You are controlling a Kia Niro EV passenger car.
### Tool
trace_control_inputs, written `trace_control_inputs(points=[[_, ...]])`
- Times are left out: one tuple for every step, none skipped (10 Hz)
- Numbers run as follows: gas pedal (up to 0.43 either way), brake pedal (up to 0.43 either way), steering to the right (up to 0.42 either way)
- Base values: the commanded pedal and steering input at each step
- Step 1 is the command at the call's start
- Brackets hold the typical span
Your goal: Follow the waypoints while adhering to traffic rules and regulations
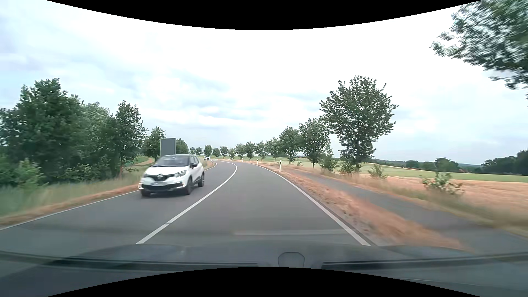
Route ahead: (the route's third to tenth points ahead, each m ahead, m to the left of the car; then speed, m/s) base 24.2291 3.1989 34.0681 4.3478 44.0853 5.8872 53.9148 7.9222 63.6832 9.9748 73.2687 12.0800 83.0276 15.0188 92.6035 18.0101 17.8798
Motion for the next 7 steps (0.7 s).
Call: trace_control_inputs(points=[[0.248,0.0,-0.024],[0.248,0.0,-0.024],[0.24,0.0,-0.023],[0.24,0.0,-0.024],[0.24,0.0,-0.024],[0.24,0.0,-0.023],[0.228,0.0,-0.023]])
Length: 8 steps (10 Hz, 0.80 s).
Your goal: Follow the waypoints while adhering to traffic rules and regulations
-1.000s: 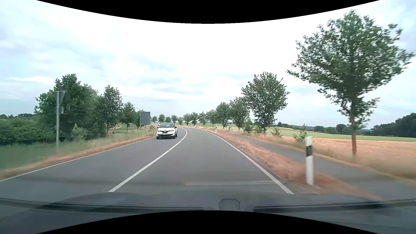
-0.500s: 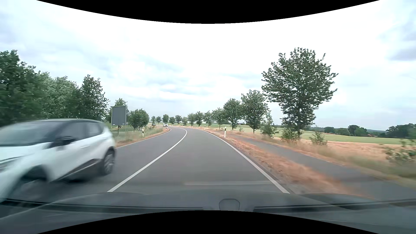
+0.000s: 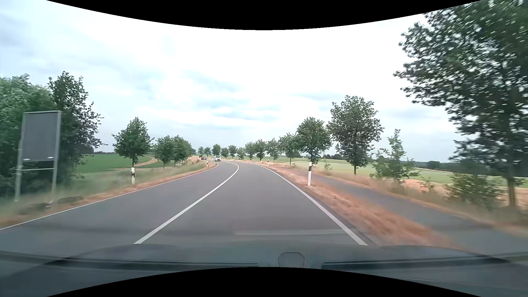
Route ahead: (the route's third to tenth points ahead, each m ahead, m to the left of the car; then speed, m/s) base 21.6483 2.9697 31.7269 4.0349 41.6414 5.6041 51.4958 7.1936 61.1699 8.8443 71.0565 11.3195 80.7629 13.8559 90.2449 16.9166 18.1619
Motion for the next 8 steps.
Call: trace_control_inputs(points=[[0.228,0.0,-0.023],[0.228,0.0,-0.023],[0.228,0.0,-0.021],[0.228,0.0,-0.02],[0.228,0.0,-0.021],[0.228,0.0,-0.02],[0.228,0.0,-0.021],[0.228,0.0,-0.021]])
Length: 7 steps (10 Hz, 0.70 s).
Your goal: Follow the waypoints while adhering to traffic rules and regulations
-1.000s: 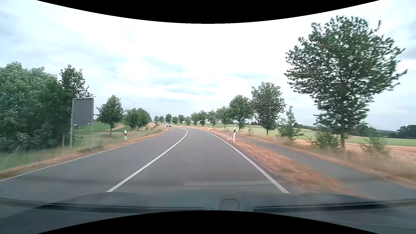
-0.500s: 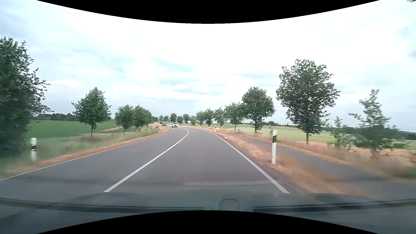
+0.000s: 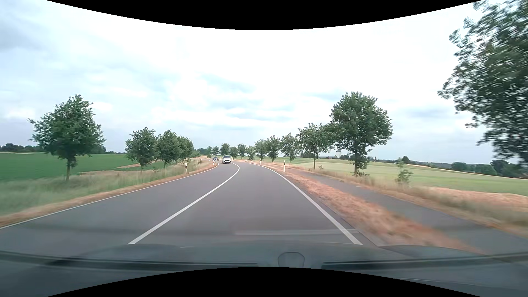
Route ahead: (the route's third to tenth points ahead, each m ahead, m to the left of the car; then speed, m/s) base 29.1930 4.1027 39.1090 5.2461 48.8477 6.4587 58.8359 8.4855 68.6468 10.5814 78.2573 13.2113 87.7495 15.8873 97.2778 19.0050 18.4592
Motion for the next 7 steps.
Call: trace_control_inputs(points=[[0.22,0.0,-0.021],[0.197,0.0,-0.021],[0.197,0.0,-0.021],[0.189,0.0,-0.021],[0.189,0.0,-0.021],[0.189,0.0,-0.021],[0.189,0.0,-0.021]])
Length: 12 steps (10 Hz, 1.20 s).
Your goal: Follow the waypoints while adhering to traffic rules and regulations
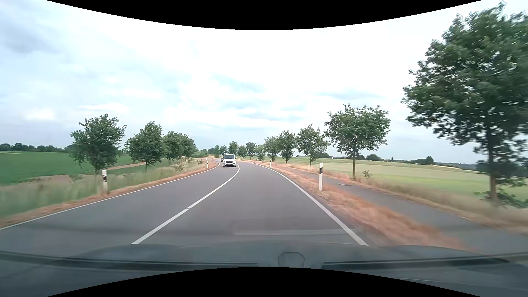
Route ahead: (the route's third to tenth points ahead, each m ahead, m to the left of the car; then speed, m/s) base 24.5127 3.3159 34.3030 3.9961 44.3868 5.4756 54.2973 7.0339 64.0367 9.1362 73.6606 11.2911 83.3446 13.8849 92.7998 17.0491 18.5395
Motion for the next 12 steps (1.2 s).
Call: trace_control_inputs(points=[[0.189,0.0,-0.021],[0.189,0.0,-0.021],[0.177,0.0,-0.021],[0.169,0.0,-0.021],[0.169,0.0,-0.021],[0.169,0.0,-0.021],[0.169,0.0,-0.021],[0.157,0.0,-0.021],[0.157,0.0,-0.021],[0.157,0.0,-0.021],[0.157,0.0,-0.021],[0.118,0.0,-0.021]])
